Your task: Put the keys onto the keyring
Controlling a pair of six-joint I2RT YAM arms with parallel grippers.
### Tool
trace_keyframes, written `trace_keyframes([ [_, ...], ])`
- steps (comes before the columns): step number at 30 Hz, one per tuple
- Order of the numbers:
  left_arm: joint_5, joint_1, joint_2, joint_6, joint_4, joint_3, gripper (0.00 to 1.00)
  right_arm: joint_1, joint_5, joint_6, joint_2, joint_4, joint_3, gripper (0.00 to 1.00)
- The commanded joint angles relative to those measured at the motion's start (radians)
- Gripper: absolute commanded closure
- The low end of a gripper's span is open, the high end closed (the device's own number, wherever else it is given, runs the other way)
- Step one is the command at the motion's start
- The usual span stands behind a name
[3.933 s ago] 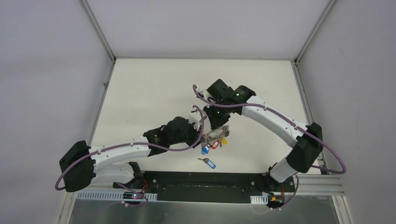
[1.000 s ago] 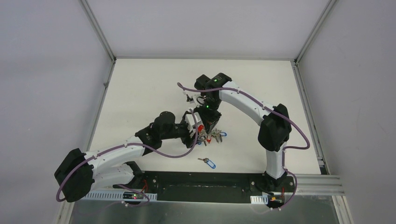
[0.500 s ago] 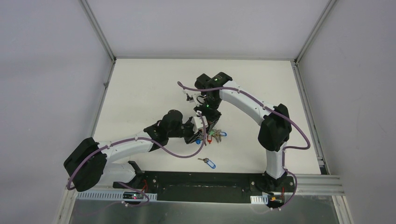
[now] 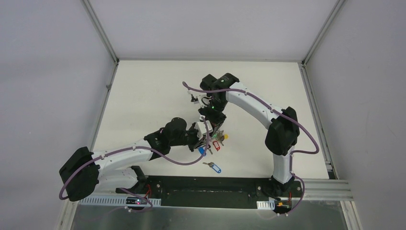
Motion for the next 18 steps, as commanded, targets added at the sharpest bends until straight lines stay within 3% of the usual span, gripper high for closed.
trace_keyframes([
  [1,-0.109,-0.034,-0.053,-0.105,0.054,0.019,1.00,0.005,-0.008,0.016,-0.019,-0.016,-0.009,1.00],
  [11,-0.213,-0.055,-0.068,-0.285,-0.051,0.063,0.97,0.004,-0.006,0.016,0.035,-0.065,0.078,1.00],
  [15,-0.178,-0.056,-0.108,-0.261,-0.069,0.074,0.62,0.003,-0.012,-0.016,0.053,-0.094,0.118,1.00],
  [18,-0.154,-0.057,-0.147,-0.252,-0.082,0.086,0.44,0.004,-0.013,-0.035,0.060,-0.108,0.124,1.00],
])
